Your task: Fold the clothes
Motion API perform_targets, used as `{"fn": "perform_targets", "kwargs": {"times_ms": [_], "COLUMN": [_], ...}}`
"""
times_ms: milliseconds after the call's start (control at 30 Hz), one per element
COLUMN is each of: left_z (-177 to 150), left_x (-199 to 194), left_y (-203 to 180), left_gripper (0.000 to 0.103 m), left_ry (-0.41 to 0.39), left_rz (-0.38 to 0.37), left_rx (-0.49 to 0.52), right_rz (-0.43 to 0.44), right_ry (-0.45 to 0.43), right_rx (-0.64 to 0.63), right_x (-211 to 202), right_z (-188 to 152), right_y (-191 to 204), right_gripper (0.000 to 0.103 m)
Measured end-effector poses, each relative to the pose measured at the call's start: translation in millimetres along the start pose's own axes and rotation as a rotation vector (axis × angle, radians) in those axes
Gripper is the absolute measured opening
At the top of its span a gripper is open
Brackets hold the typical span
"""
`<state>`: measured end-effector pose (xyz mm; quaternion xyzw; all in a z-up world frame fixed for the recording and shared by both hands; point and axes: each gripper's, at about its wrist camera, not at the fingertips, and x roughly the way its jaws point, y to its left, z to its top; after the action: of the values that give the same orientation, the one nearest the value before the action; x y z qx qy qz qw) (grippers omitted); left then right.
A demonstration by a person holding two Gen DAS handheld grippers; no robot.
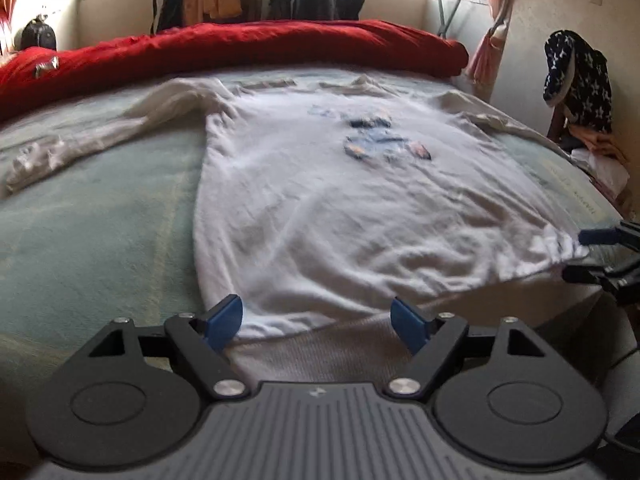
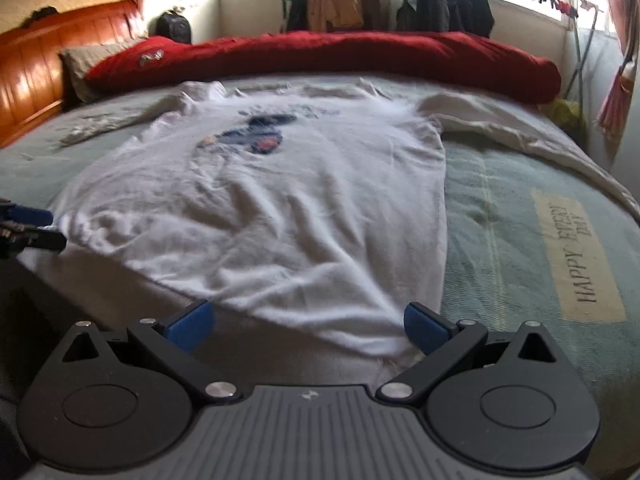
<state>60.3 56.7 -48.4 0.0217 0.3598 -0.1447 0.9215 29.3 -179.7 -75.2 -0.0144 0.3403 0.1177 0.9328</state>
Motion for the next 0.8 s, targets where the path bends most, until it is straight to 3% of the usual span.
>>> {"fn": "perform_targets", "kwargs": {"times_ms": [100, 167, 333, 567, 700, 800], "left_z": [9, 7, 5, 52, 59, 45], "left_x": [8, 20, 15, 28, 57, 65], "left_y": [-6, -8, -1, -10, -18, -12], "left_gripper": [0.082, 0.082, 0.083, 0.083, 0.083, 0.086], "left_ry": [0.006, 0.058, 0.087, 0.011, 0.068, 0.095], "left_rz": [0.005, 0.043, 0.048, 0.002, 0.026, 0.043], "left_rx": [0.007, -0.007, -0.038, 0.024, 0.054, 0.013], "right_rz": [0.057, 0.079, 0.049, 0.054, 0.032, 0.006], "right_ry": [-0.024, 0.003, 0.017, -0.050, -0.002, 0.032], "right_rx": [-0.015, -0.005, -0.021, 0.042, 0.050, 0.048], "right_x": [-2, 6, 3, 16, 43, 53], "right_z": [3, 2, -11, 28, 41, 32], "right_y": [5, 7, 1, -11, -9, -10], "right_gripper": [0.103, 0.103, 0.103, 0.103, 0.103, 0.103]}}
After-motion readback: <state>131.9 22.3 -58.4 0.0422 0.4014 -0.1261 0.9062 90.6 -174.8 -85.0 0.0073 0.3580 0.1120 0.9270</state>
